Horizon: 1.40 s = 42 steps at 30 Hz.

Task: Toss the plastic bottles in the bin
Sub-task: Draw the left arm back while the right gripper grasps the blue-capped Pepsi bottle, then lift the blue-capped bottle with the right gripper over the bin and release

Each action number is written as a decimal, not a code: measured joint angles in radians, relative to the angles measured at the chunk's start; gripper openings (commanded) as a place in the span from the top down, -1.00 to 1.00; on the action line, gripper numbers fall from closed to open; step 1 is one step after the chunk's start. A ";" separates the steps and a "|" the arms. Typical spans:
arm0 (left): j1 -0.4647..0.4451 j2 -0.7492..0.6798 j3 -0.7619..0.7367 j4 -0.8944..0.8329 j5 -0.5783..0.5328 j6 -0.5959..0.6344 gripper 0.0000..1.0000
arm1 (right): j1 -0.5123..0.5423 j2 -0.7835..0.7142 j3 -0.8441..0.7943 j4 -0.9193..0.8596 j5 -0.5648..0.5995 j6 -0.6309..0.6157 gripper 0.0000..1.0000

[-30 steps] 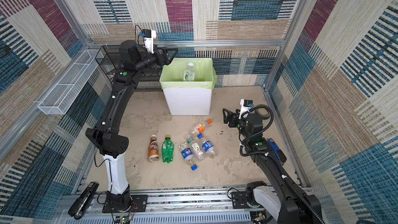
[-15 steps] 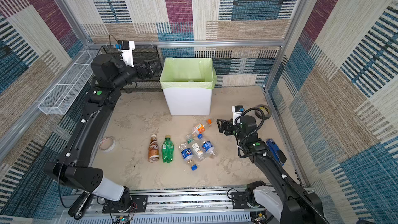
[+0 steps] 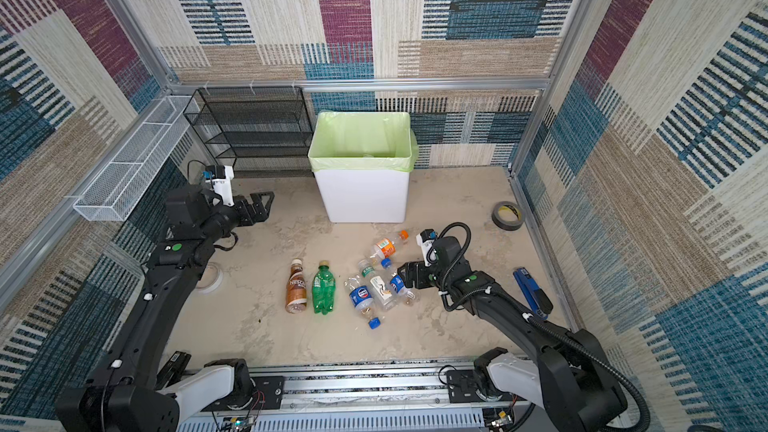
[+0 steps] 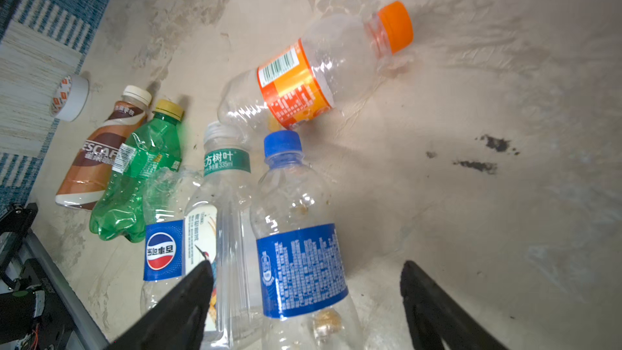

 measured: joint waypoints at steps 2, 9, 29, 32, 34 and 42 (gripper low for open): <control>0.008 -0.010 -0.018 0.013 -0.002 0.000 -0.92 | 0.032 0.049 0.017 -0.006 0.001 0.002 -0.74; 0.013 -0.021 -0.040 0.043 0.000 0.000 -0.92 | 0.068 0.165 0.037 0.008 0.044 0.025 -0.66; 0.021 -0.013 -0.043 0.056 0.004 -0.001 -0.90 | 0.073 0.199 0.013 0.044 0.126 0.050 -0.15; 0.021 -0.007 -0.044 0.056 0.008 -0.001 -0.89 | 0.072 0.153 0.001 0.045 0.148 0.059 -0.13; 0.021 -0.006 -0.045 0.058 0.010 -0.001 -0.89 | 0.072 0.112 -0.006 0.044 0.159 0.068 -0.12; 0.019 0.016 -0.053 0.069 0.039 -0.009 -0.84 | 0.059 -0.115 -0.005 0.106 0.237 0.074 -0.09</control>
